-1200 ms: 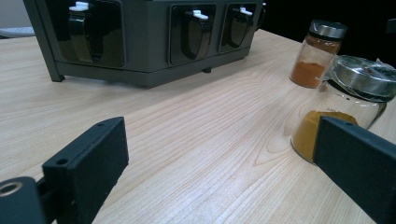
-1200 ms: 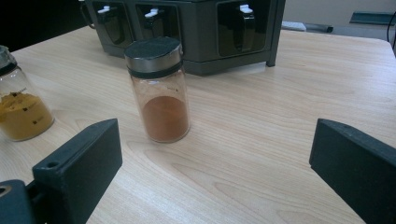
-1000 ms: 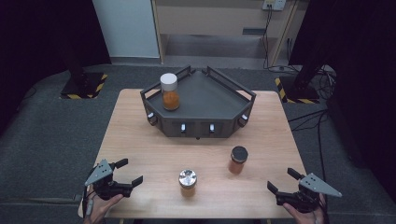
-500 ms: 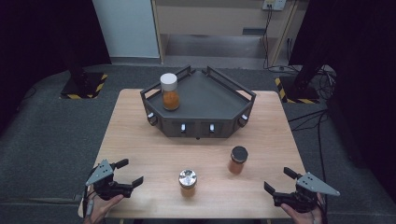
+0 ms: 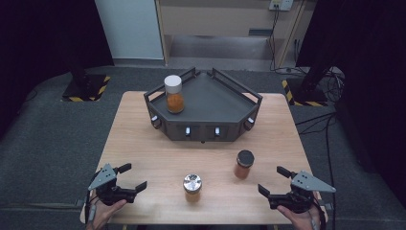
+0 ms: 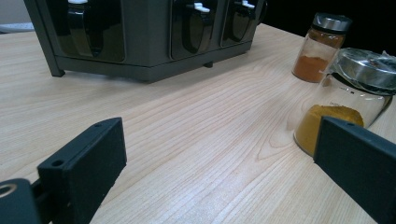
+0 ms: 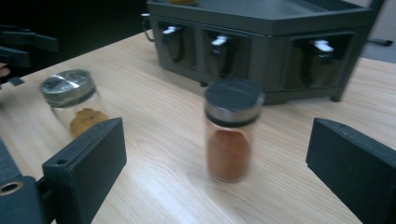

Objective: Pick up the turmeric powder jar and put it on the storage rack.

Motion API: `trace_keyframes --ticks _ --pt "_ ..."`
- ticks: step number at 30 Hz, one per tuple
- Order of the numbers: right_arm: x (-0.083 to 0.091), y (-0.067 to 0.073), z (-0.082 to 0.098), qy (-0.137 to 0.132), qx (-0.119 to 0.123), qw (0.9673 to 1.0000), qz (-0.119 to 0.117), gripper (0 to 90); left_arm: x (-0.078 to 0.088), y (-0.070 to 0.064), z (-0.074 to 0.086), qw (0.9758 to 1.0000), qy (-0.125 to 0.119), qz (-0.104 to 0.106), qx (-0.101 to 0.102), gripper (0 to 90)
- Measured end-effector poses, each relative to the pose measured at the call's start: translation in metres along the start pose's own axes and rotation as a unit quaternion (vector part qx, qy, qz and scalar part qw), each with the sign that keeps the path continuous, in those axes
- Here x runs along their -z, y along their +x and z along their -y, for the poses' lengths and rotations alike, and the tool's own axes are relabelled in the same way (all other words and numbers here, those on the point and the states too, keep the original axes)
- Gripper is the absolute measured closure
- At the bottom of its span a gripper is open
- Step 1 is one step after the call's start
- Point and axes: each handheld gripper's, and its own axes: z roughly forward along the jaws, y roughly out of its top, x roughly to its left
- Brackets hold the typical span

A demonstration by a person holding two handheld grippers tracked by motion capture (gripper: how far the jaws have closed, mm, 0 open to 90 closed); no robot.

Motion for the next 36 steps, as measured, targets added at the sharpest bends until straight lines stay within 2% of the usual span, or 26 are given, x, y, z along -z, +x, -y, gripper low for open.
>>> trace_keyframes --ticks 4,8,15,22,36 --pt "-0.011 0.002 -0.008 0.006 0.009 0.9997 -0.021 5.3 0.0 0.0 0.0 1.0 0.001 0.0 -0.001 1.7" --pt "-0.02 0.005 -0.014 0.009 0.019 0.9993 -0.03 5.2 0.0 0.001 -0.001 1.0 0.003 0.001 -0.001 1.6" --pt "-0.039 0.01 -0.022 0.016 0.024 0.998 -0.057 5.2 -0.001 0.001 0.0 1.0 0.003 0.004 0.001 1.5" --pt "-0.058 0.015 -0.028 0.021 0.033 0.9958 -0.082 5.5 -0.002 0.001 -0.001 1.0 0.006 0.004 0.0 1.5" --pt "-0.092 0.029 -0.038 0.034 0.048 0.9891 -0.135 5.9 -0.003 0.002 -0.001 0.9999 0.012 0.007 0.001 1.5"
